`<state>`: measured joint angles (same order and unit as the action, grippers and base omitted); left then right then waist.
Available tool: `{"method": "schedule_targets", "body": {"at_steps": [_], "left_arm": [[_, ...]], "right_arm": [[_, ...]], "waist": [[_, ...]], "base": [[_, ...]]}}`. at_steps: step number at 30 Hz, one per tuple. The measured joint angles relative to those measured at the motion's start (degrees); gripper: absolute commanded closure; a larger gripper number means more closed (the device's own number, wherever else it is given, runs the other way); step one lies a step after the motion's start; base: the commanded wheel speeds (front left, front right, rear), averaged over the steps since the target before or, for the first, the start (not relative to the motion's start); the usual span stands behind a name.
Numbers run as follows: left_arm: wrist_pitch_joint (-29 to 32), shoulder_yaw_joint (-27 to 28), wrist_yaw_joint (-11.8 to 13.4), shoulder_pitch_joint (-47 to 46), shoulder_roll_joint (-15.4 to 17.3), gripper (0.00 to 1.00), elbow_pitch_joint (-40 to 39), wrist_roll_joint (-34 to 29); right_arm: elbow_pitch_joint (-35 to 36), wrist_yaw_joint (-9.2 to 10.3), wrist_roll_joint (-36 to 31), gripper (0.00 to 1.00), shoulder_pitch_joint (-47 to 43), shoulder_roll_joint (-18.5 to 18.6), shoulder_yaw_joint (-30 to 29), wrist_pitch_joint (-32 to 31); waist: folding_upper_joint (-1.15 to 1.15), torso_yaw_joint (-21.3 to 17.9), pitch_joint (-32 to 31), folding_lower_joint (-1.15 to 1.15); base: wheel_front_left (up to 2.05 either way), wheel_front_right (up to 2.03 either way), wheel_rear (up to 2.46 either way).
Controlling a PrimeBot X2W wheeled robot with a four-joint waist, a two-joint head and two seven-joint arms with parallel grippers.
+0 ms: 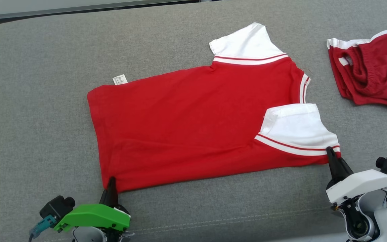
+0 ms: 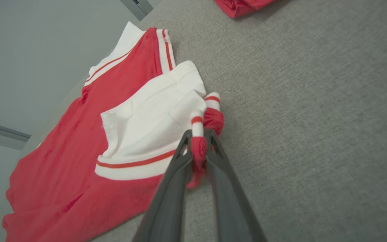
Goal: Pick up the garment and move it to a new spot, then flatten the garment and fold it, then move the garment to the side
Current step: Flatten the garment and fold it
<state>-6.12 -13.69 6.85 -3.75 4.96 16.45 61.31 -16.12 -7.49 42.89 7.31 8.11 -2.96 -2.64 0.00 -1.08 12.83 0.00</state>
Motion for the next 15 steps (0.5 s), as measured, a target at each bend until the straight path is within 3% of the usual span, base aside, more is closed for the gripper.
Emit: {"method": "schedule_targets", "body": {"at_steps": [1, 2, 4, 5, 15], "left_arm": [[-0.2, -0.2, 0.0, 0.0, 0.1, 0.00, 0.1, -0.5], [-0.5, -0.2, 0.1, -0.1, 0.2, 0.00, 0.1, -0.6], [-1.1, -0.2, 0.5, 0.0, 0.8, 0.00, 0.2, -1.2], [-1.4, -0.1, 0.7, 0.0, 1.3, 0.00, 0.1, -1.6], [-3.9, 0.6, 2.2, -0.4, 5.3, 0.00, -3.4, -5.7]], "right_arm": [[-0.4, 0.00, -0.2, 0.59, 0.1, -0.1, 0.2, 0.0], [-0.7, 0.00, -0.3, 0.50, 0.1, -0.1, 0.3, 0.0], [-1.1, 0.00, -0.8, 0.08, 0.0, 0.1, 0.3, 0.1], [-1.1, 0.00, -0.8, 0.00, -0.1, 0.3, 0.2, 0.1], [3.0, 0.00, -3.2, 0.00, -3.9, 2.6, -2.8, -1.8]], "waist": [[0.00, 0.1, 0.0, 0.00], [0.00, 0.2, -0.1, 0.00], [0.00, 0.4, -0.2, 0.00], [0.00, 0.4, -0.2, 0.00], [0.00, -0.1, -0.3, 0.00]], "base": [[0.00, 0.00, 0.00], [0.00, 0.00, 0.00], [0.00, 0.00, 0.00], [0.00, 0.00, 0.00], [0.00, 0.00, 0.00]]}}
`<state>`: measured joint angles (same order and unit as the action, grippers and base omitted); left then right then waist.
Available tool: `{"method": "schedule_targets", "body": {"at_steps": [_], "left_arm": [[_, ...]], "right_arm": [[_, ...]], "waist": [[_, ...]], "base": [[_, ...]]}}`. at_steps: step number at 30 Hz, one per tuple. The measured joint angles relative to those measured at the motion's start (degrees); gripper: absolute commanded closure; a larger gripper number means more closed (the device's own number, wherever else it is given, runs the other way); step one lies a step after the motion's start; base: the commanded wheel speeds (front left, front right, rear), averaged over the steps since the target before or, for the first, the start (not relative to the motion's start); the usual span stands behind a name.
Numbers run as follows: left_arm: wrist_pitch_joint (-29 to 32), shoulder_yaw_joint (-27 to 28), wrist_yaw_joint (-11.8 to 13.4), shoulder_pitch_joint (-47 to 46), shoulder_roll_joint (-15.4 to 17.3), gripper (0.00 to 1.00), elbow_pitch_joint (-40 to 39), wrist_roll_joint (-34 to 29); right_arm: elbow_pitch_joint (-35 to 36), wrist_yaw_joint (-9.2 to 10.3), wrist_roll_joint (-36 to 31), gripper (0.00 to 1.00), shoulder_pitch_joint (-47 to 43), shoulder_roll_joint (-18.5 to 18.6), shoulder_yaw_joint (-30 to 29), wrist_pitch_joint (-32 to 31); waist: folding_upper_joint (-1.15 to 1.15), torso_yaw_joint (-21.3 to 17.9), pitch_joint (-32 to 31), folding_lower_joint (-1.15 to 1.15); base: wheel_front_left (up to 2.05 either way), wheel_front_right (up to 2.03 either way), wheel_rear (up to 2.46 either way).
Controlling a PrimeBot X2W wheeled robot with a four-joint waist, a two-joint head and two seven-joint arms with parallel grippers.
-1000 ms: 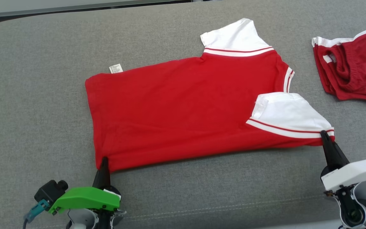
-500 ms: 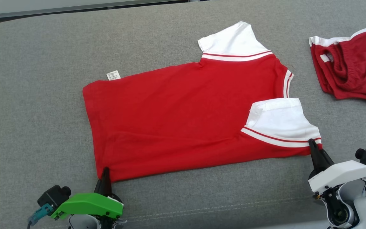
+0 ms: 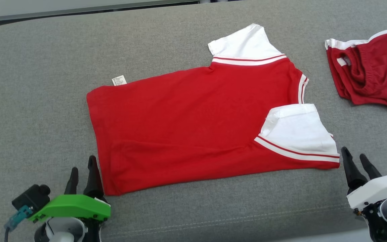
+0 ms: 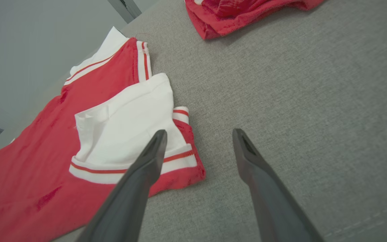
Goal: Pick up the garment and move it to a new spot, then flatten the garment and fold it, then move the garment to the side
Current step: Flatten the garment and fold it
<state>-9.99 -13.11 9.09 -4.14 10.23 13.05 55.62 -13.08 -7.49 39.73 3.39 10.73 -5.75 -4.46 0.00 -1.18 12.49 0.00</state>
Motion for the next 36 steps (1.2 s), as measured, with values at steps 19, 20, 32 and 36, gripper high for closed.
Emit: {"method": "schedule_targets", "body": {"at_steps": [19, 20, 32, 36], "left_arm": [[10.5, -10.0, 0.3, -27.1, 6.9, 0.00, 13.5, -13.4], [10.9, -10.5, 0.4, -28.7, 6.8, 0.00, 14.7, -14.0], [13.7, -13.2, -1.9, -40.1, 6.8, 0.00, 29.4, -16.5], [15.5, -14.7, -2.9, -42.6, 6.7, 0.00, 32.4, -17.4]], "right_arm": [[15.1, 0.00, -6.2, 0.00, 9.2, 4.8, 1.7, -10.7], [15.3, 0.00, -6.2, 0.00, 9.5, 4.8, 1.8, -10.9], [17.5, 0.00, -5.6, 0.00, 13.8, 6.4, 5.7, -12.4], [17.7, 0.00, -5.6, 0.00, 14.8, 6.9, 6.3, -12.6]], "waist": [[0.00, 0.5, 3.3, 0.00], [0.00, 0.6, 3.6, 0.00], [0.00, -0.5, 8.3, 0.00], [0.00, -0.9, 9.9, 0.00]], "base": [[0.00, 0.00, 0.00], [0.00, 0.00, 0.00], [0.00, 0.00, 0.00], [0.00, 0.00, 0.00]]}}
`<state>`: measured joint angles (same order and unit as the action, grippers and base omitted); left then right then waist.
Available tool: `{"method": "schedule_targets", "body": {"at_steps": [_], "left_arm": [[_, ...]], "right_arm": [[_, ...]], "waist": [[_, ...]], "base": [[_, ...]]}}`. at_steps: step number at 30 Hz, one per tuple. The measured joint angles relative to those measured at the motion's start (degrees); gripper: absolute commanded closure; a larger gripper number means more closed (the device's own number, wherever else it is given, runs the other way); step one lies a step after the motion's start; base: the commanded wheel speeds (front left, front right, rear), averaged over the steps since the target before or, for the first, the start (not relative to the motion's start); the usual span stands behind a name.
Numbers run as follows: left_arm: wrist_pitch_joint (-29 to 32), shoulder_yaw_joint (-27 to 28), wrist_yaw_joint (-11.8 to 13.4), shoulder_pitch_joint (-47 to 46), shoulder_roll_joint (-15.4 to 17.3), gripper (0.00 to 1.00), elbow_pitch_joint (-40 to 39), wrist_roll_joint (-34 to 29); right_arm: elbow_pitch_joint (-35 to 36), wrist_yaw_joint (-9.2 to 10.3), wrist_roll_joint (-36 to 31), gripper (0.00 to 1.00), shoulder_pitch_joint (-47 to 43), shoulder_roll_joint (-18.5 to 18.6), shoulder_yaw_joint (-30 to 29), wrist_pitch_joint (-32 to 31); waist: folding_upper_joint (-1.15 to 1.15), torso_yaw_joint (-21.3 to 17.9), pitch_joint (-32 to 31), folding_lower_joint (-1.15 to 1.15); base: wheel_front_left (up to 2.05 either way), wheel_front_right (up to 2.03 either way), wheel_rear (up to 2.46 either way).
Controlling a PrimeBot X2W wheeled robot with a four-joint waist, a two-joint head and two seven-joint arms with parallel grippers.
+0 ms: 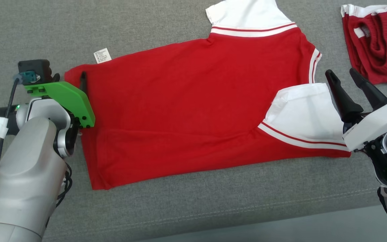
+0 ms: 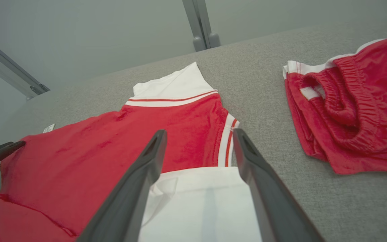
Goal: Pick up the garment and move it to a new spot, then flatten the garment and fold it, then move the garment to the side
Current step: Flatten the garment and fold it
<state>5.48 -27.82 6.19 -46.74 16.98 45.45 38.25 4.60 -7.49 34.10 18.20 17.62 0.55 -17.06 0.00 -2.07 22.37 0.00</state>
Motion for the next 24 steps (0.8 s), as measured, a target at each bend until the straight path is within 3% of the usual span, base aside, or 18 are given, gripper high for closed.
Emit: {"method": "schedule_targets", "body": {"at_steps": [11, 12, 13, 15, 24], "left_arm": [[2.1, -2.5, -2.3, -4.3, -0.2, 0.00, 4.8, -1.5], [2.1, -2.7, -2.5, -4.5, -0.3, 0.19, 4.9, -1.5], [2.0, -3.0, -2.7, -4.7, -0.5, 0.59, 4.9, -1.6], [1.4, -3.3, -3.2, -5.0, -1.1, 0.97, 5.0, -1.6], [-2.0, -4.7, -4.7, -5.2, -2.5, 1.00, 4.5, -2.2]], "right_arm": [[0.0, 0.00, 0.1, 0.00, 2.0, 0.6, 1.4, -0.5], [0.0, 0.00, 0.1, 0.00, 2.3, 0.8, 1.4, -0.5], [0.0, 0.00, 0.1, 0.00, 2.5, 1.0, 1.4, -0.5], [0.0, 0.00, 0.1, 0.00, 2.9, 1.3, 1.4, -0.6], [-2.2, 0.00, -0.5, 0.00, 7.9, 3.6, 2.1, -2.6]], "waist": [[0.00, 0.1, 2.0, 0.00], [0.00, 0.2, 2.1, 0.00], [0.00, 0.3, 2.1, 0.00], [0.00, 0.5, 2.2, 0.00], [0.00, 2.5, 2.1, 0.00]], "base": [[0.00, 0.00, 0.00], [0.00, 0.00, 0.00], [0.00, 0.00, 0.00], [0.00, 0.00, 0.00], [0.00, 0.00, 0.00]]}}
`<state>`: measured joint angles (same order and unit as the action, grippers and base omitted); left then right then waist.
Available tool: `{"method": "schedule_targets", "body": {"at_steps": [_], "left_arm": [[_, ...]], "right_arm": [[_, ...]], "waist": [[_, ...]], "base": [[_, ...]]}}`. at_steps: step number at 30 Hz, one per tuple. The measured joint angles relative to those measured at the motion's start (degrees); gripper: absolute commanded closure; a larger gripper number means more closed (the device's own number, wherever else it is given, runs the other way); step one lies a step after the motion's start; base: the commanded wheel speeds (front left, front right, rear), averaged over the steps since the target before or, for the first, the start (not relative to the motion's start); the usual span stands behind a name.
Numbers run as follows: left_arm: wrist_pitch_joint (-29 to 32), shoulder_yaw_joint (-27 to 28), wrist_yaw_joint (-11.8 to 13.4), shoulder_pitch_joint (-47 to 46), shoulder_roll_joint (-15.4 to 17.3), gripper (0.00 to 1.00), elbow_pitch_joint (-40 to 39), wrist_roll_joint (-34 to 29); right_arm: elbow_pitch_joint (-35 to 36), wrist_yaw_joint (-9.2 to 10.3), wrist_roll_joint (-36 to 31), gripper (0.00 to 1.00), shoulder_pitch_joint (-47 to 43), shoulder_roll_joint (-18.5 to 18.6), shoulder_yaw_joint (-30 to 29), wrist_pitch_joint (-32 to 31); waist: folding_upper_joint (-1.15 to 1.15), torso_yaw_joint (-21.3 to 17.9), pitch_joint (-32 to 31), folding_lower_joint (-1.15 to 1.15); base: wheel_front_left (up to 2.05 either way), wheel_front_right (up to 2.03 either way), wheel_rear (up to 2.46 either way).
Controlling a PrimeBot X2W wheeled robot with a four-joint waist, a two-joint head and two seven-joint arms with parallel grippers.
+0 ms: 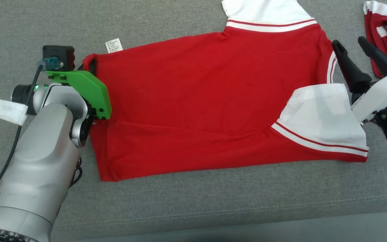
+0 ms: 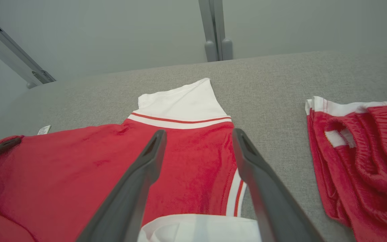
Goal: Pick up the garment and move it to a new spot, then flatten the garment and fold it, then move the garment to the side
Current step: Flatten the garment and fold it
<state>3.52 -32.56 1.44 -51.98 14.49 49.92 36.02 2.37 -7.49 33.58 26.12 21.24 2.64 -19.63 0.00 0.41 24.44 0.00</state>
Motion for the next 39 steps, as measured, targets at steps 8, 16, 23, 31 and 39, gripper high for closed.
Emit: {"method": "schedule_targets", "body": {"at_steps": [8, 16, 23, 31, 39], "left_arm": [[-5.9, -0.9, 0.2, 0.2, -1.3, 1.00, -6.7, -1.2], [-9.7, -1.6, 2.1, 1.7, -3.2, 1.00, -14.2, -2.0], [-10.7, -3.1, 2.6, 1.2, -5.3, 1.00, -17.7, -2.9], [-11.3, -4.5, 2.6, -0.4, -7.3, 1.00, -18.2, -3.3], [-11.8, -5.8, 2.0, -1.5, -8.4, 1.00, -17.0, -3.4]], "right_arm": [[-10.3, 0.02, -2.1, 0.00, 12.9, 3.3, 0.7, -4.6], [-22.5, 0.01, -5.9, 0.00, 27.9, 4.7, 2.2, -9.9], [-32.9, 0.01, -8.7, 0.00, 37.5, 5.2, 1.6, -13.8], [-41.1, 0.01, -12.5, 0.00, 44.4, 5.3, 1.6, -17.6], [-45.5, 0.00, -14.1, 0.00, 47.5, 6.4, 2.2, -21.2]], "waist": [[0.00, 3.1, 0.7, 0.00], [0.00, 6.9, 4.0, 0.00], [0.00, 10.9, 7.5, 0.00], [0.00, 15.2, 10.6, 0.00], [0.00, 17.9, 11.9, 0.00]], "base": [[0.00, 0.00, 0.00], [0.00, 0.00, 0.00], [0.00, 0.00, 0.00], [0.00, 0.00, 0.00], [0.00, 0.00, 0.00]]}}
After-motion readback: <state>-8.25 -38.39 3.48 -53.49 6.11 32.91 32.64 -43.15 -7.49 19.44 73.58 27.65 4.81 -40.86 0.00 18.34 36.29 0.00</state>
